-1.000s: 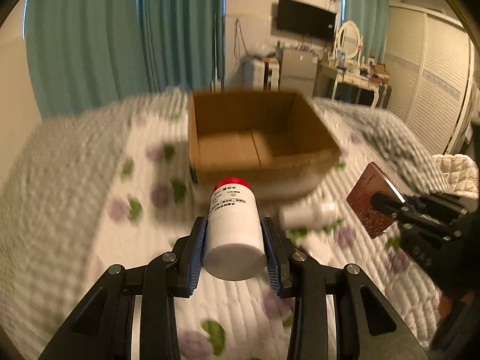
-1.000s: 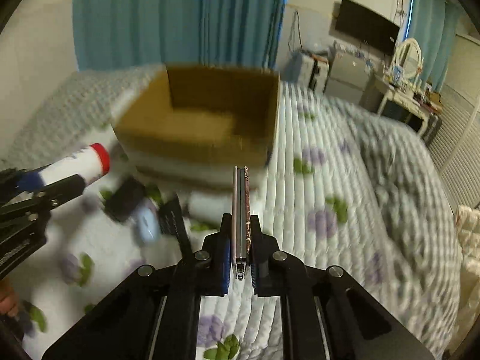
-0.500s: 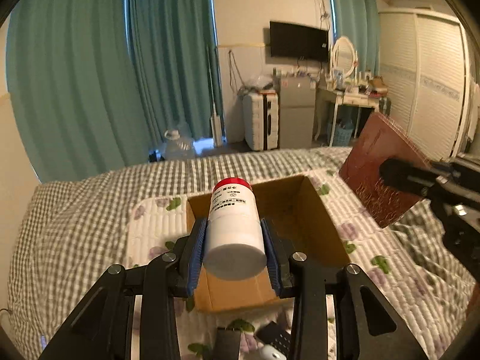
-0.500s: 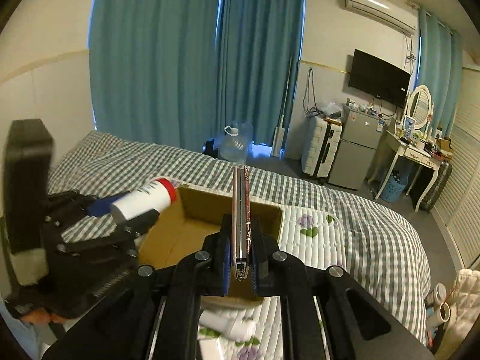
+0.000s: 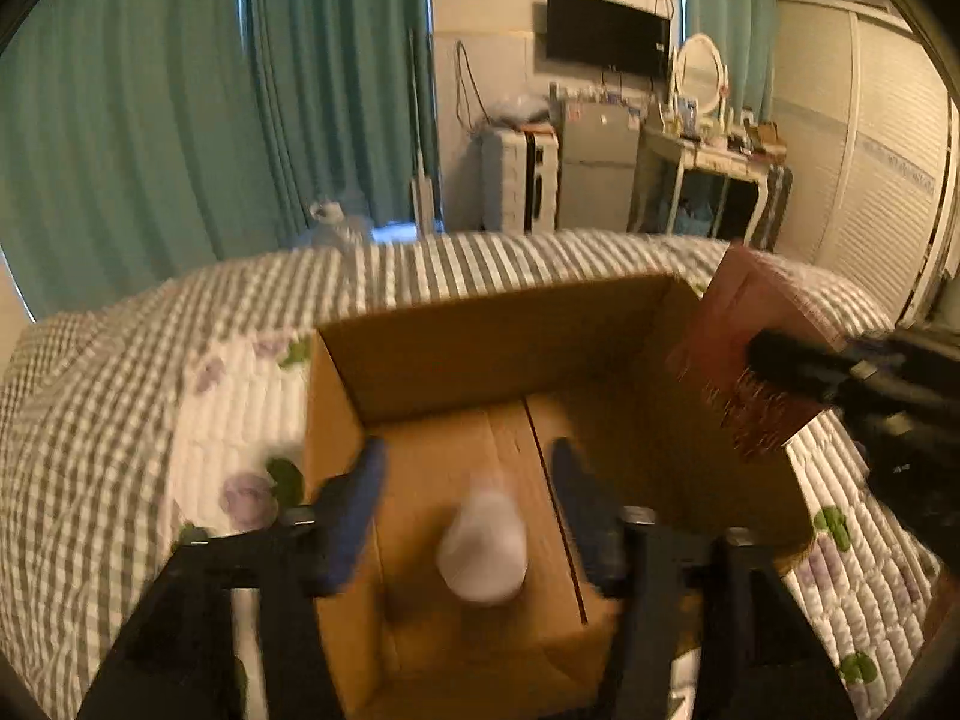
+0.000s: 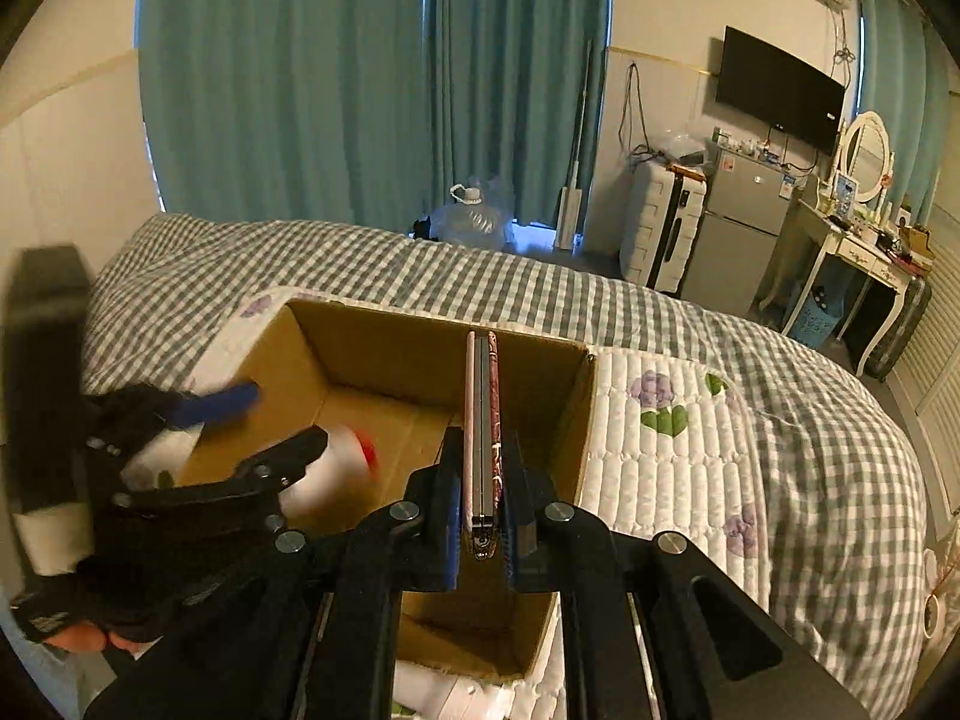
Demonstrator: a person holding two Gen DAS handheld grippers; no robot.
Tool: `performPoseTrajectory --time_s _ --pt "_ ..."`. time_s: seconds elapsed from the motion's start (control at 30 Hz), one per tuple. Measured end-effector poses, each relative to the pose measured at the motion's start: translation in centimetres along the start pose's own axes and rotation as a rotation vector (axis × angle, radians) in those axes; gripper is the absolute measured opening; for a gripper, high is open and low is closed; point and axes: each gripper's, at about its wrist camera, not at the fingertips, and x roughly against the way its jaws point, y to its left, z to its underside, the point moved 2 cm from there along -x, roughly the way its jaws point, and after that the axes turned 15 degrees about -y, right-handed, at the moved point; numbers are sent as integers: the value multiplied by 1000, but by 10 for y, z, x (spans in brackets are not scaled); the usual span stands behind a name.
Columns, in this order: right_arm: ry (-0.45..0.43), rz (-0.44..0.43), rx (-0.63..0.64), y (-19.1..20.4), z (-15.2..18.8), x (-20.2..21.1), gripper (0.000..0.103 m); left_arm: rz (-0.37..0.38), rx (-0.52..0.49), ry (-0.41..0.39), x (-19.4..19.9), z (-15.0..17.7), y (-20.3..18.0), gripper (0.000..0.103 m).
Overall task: Organize rigid objects
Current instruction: 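Drop the pill bottle into the box with the left tool while the right drops the pink case, then grasp the white charger with the right tool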
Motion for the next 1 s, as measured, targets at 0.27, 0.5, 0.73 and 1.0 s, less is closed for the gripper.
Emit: performPoseTrajectory --time_s 0.27,0.5,0.73,1.0 --pt "37 -4 -8 -3 12 -32 10 -41 -20 -22 15 -10 7 70" --pt "20 27 -33 -1 12 4 58 -84 -6 -23 64 -5 17 86" --pt "-8 35 -6 15 6 91 74 -121 -14 -64 148 5 19 101" --pt "30 2 38 61 66 146 77 -157 26 -44 197 56 14 102"
